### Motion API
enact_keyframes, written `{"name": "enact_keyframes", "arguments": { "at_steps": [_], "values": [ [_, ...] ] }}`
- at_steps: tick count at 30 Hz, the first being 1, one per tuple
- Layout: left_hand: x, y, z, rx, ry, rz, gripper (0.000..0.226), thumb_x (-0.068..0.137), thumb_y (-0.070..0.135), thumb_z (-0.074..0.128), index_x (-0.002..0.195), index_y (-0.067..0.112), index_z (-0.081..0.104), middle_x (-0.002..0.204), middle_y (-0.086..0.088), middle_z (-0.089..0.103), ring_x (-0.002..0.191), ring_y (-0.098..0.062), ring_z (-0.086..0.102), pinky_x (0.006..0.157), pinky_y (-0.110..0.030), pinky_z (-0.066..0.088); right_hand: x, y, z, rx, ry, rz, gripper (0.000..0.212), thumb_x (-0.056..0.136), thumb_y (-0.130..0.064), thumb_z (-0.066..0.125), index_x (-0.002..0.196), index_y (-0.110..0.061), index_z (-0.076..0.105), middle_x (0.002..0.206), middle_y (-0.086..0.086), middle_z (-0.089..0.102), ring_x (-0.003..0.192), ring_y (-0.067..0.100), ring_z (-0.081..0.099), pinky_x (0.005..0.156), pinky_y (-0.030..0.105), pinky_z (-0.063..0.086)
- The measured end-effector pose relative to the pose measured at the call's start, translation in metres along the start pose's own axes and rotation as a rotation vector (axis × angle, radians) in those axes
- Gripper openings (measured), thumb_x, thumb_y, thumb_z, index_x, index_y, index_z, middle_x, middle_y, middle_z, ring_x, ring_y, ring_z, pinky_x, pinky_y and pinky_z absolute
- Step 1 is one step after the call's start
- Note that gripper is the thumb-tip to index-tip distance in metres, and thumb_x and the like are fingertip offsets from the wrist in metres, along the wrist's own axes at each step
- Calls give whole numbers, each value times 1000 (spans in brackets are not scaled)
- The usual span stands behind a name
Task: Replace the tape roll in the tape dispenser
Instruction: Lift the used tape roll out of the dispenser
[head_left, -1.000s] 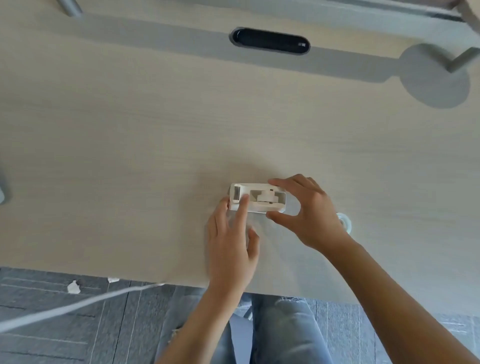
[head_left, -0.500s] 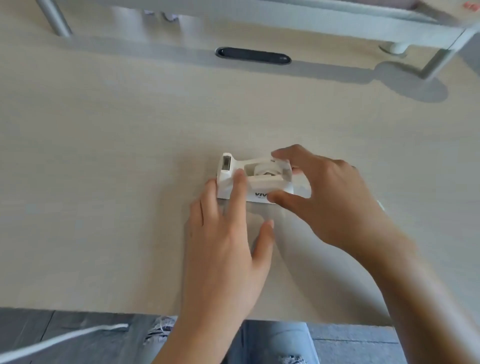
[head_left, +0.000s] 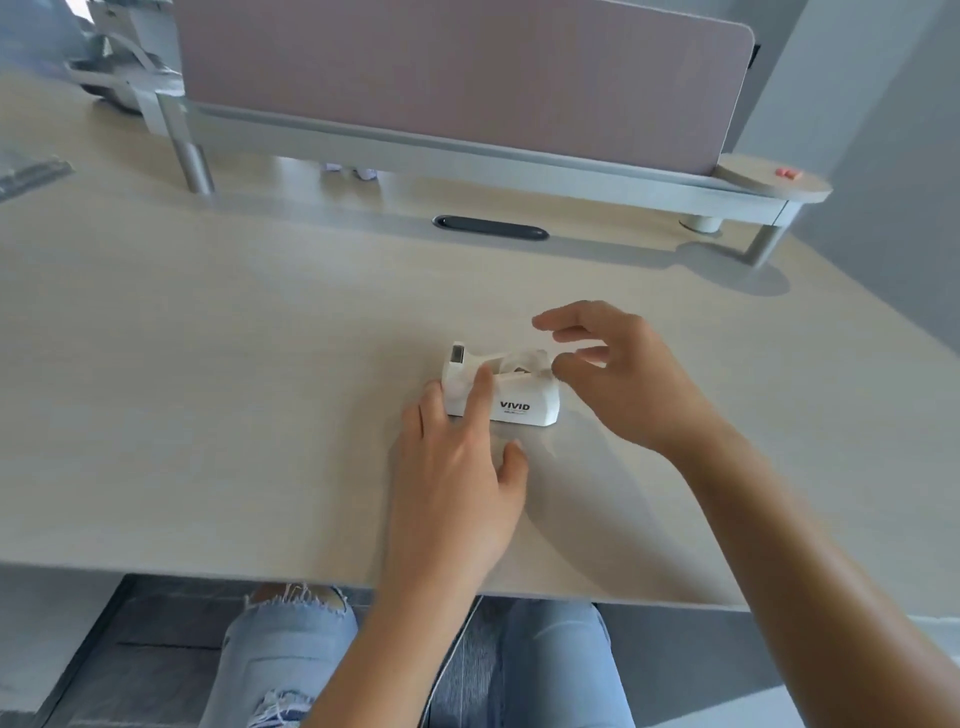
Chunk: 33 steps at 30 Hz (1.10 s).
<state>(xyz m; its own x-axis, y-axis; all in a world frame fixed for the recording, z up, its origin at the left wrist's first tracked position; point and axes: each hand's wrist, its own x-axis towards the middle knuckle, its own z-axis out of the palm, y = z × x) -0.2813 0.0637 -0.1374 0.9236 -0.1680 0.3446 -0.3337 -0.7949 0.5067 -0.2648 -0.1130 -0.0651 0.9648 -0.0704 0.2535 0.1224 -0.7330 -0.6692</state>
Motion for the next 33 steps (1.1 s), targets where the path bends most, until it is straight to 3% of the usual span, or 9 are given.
{"name": "enact_keyframes", "arguments": {
  "at_steps": [3, 6, 9, 13, 17, 26, 30, 33],
  "values": [
    [0, 0, 0, -7, -5, -14, 72, 91, 39, 60, 159, 30, 38, 145, -13, 53, 131, -36, 48, 101, -46, 49, 12, -4, 2, -48, -40, -66, 21, 91, -22, 77, 112, -27, 79, 112, -10, 71, 103, 7, 67, 90, 25, 56],
    [0, -1, 0, -14, -9, -22, 71, 91, 41, 57, 159, 30, 38, 147, -12, 52, 132, -36, 48, 100, -47, 50, 28, -4, 2, -162, -114, -132, 18, 87, -33, 81, 104, -29, 82, 102, -5, 70, 90, 7, 65, 76, 8, 45],
    [-1, 0, -1, -15, -17, -21, 72, 92, 42, 54, 161, 35, 33, 153, -8, 47, 134, -33, 45, 103, -44, 48, 38, -3, 2, -215, -189, -186, 14, 86, -31, 84, 99, -26, 83, 98, -2, 71, 86, 7, 63, 71, 3, 40],
    [0, 0, -2, 3, -26, -26, 71, 90, 42, 55, 159, 32, 37, 150, -10, 50, 131, -33, 47, 99, -44, 50, 39, -3, -2, -216, -223, -204, 8, 90, -30, 81, 97, -27, 81, 96, -8, 70, 88, 6, 64, 71, 6, 44],
    [-1, 0, -3, 5, -29, -19, 69, 92, 43, 56, 157, 32, 36, 154, -10, 48, 132, -33, 47, 97, -44, 51, 27, 5, -9, -202, -171, -188, 6, 92, -24, 78, 98, -23, 78, 96, -8, 72, 87, 8, 68, 72, 19, 53],
    [-2, 0, -3, -60, -9, -24, 65, 97, 46, 56, 159, 34, 37, 160, -10, 42, 141, -32, 43, 105, -46, 47, 5, 19, 9, 213, 87, -40, 7, 96, -21, 75, 98, -14, 76, 98, -5, 79, 92, 17, 75, 86, 44, 60],
    [-6, 2, -7, -146, 124, -37, 61, 95, 44, 59, 152, 27, 48, 158, -10, 45, 144, -30, 45, 99, -46, 53, 4, 16, 5, 344, 144, -36, 7, 96, -13, 73, 99, -7, 75, 96, 2, 80, 87, 15, 76, 83, 37, 61],
    [-7, 7, -12, -305, 380, 32, 43, 94, 25, 69, 134, 10, 66, 139, -12, 61, 131, -30, 56, 102, -29, 47, -6, 14, 0, 453, 143, 14, 6, 97, -11, 72, 98, -6, 75, 93, 0, 80, 82, 10, 74, 76, 27, 58]
  ]
}}
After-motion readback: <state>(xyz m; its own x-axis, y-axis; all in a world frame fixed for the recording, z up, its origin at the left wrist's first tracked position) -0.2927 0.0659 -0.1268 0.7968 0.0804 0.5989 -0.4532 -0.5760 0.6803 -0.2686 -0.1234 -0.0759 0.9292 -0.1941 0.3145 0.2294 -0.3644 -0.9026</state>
